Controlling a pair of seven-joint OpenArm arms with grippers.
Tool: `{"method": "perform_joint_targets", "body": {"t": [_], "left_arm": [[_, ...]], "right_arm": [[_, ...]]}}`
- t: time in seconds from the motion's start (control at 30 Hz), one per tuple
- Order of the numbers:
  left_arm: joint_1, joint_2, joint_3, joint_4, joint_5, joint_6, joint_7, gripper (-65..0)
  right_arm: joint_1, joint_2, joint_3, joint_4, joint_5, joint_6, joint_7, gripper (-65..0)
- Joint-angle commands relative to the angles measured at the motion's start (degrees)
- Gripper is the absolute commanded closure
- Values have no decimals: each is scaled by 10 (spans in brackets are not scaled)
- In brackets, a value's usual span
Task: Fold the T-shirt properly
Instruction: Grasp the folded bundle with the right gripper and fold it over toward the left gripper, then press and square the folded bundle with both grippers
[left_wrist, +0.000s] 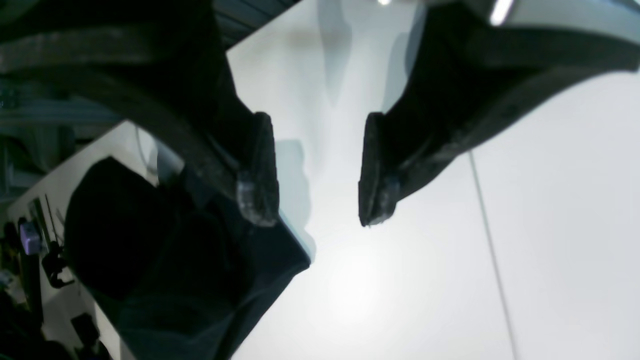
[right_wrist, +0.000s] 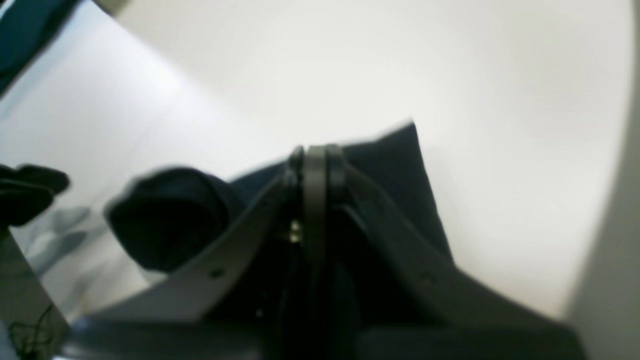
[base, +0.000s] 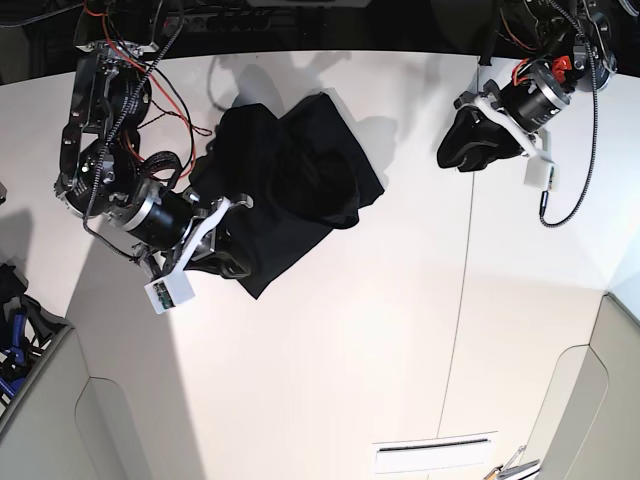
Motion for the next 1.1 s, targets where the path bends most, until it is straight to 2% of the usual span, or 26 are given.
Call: {"method": "perform_joint_targets", "body": {"t": [0.0,0.13,0.37,0.5,0.63,0.77,0.83,0.93,1.07], "left_arm": [[-1,-3,9,9,-15,-5,-17,-275],[-1,-3,63,5,-4,-5,-35,-275],[-1,-3,122,5,29,-5,-50,-275],[-6,-3,125,5,32,-4,-60,-275],[-12,-3,123,5,79,-4,-60,-275],[-12,-3,84,5,83,-2,-60,-275],[-11,-3,53,5,72,2,-57,-275],[-10,-3,12,5,13,2,-25,-275],[-9,-3,7,5,-73,-7,28,-276]], "right_arm": [[8,0,-4,-3,27,2,13,0],[8,0,-35,-48,71,5,14,0],[11,-4,-144,-134,68,8,61,0],[11,-38,-188,-169,62,9,73,0],[11,-77,-216,-168,75,18,59,0],[11,-114,-220,-154,90,17,39,0],[11,-126,-220,-140,90,17,35,0],[11,-127,-216,-104,88,17,35,0],[24,-125,-191,-47,38,17,31,0]]}}
